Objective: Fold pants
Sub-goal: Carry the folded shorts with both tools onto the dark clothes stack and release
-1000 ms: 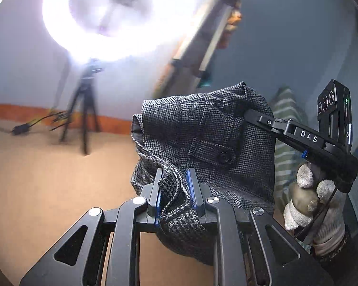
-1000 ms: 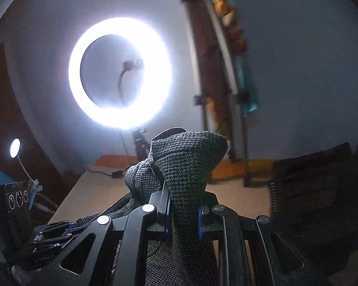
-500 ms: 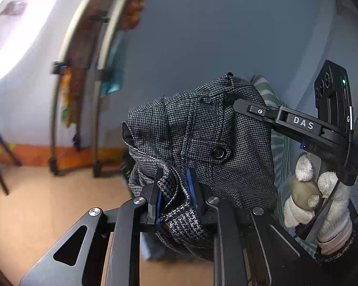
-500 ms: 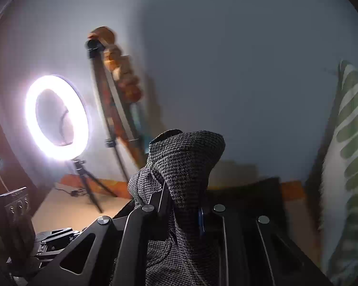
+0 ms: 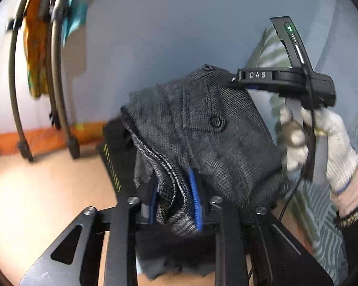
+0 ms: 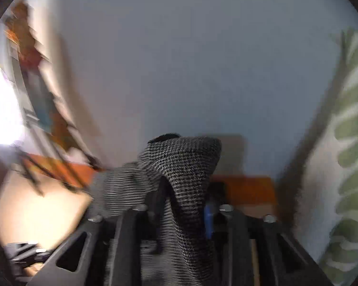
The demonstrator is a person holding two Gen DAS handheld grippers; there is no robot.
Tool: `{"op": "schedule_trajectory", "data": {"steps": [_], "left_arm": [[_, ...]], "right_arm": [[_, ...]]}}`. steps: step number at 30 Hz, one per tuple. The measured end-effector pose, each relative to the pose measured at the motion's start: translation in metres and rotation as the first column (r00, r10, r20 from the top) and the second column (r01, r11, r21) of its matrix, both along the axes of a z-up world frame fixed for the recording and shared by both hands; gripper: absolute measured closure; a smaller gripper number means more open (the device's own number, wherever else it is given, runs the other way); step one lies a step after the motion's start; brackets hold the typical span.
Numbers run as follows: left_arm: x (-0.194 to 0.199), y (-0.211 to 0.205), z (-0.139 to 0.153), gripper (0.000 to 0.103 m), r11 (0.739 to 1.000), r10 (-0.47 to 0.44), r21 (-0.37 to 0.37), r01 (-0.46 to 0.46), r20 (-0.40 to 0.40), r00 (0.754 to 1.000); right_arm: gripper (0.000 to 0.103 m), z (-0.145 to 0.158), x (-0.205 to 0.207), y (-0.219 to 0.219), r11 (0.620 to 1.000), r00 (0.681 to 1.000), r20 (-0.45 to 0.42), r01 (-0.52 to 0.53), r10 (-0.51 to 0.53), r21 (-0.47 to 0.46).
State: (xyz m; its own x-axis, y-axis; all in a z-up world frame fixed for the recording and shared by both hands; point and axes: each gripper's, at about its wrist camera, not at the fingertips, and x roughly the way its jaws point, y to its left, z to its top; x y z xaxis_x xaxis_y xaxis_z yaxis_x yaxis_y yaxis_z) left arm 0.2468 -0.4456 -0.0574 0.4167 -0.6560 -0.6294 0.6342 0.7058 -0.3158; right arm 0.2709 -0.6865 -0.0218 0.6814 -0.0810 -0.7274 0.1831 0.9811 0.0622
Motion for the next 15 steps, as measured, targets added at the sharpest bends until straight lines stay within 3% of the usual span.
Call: {"op": "schedule_trajectory", "data": {"steps": [2,4,12,15], "left_arm": [[-0.002,0.001,0.0,0.058,1.0,0.005,0.017,-0.005,0.005,1.0],[-0.006,0.007,0.003,0.052,0.999,0.016,0.034,-0.017,0.035,0.999],[-0.022,0.026,0.02,0.051,0.998,0.015,0.063,-0.018,0.05,0.999],[-0.018,0.035,0.026,0.051,0.997,0.029,0.063,-0.033,0.06,0.998]], "right_arm": [[0.057,-0.01,-0.003,-0.011,0.995,0.996,-0.011,0.082,-0.083,-0.062],[0.054,-0.013,-0.01,-0.023,0.99,0.991,-0.009,0.132,-0.132,-0.041],[0.052,0.016,-0.073,-0.013,0.991,0.986,0.101,0.13,-0.131,0.021],[0.043,0.021,-0.095,0.004,0.994,0.987,0.124,0.105,-0.105,0.006]]}}
